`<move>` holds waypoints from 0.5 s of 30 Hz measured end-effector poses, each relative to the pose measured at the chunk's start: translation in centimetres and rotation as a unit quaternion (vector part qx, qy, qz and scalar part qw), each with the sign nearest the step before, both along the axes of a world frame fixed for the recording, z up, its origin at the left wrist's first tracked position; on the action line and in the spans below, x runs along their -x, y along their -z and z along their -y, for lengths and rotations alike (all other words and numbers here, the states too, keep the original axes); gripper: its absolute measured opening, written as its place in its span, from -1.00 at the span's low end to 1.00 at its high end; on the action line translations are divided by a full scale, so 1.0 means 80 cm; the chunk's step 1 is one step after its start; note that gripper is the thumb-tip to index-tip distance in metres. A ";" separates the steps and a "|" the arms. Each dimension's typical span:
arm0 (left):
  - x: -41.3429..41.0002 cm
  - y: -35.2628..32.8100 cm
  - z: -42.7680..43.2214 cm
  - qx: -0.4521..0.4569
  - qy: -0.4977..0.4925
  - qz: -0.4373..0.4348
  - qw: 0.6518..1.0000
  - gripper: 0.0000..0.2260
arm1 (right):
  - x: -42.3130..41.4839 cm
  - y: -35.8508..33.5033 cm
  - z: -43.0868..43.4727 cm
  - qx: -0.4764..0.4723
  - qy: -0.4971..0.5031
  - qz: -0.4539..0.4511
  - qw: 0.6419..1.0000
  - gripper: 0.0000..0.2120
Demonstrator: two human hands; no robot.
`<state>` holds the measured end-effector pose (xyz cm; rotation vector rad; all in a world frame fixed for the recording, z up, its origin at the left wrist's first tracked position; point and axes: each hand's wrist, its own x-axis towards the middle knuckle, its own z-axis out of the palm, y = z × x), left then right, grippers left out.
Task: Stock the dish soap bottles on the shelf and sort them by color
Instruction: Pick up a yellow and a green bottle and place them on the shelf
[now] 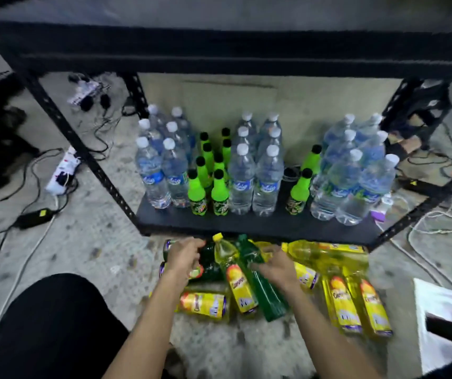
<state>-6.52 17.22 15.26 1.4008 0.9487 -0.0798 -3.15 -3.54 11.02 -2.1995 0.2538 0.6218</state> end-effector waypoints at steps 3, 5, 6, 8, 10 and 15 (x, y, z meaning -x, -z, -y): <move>-0.004 0.098 0.009 0.000 0.065 -0.105 0.992 -0.96 | -0.004 0.059 -0.005 0.078 0.009 -0.048 0.996 -0.29; -0.018 0.144 0.028 -0.020 0.109 -0.155 0.982 -0.77 | -0.011 0.088 -0.005 0.105 0.014 -0.073 0.992 -0.13; -0.027 0.160 0.036 -0.014 0.122 -0.164 0.979 -0.67 | -0.016 0.101 -0.004 0.114 0.005 -0.080 0.990 -0.09; -0.042 0.187 0.049 0.035 0.122 -0.181 0.975 -0.33 | -0.027 0.125 -0.003 0.138 -0.031 -0.084 0.986 -0.03; -0.055 0.208 0.059 0.062 0.122 -0.203 0.969 -0.11 | -0.037 0.141 -0.007 0.143 -0.049 -0.086 0.985 -0.01; -0.059 0.246 0.074 0.012 0.069 -0.218 0.974 -0.26 | -0.050 0.163 -0.014 0.134 -0.072 -0.096 0.984 -0.06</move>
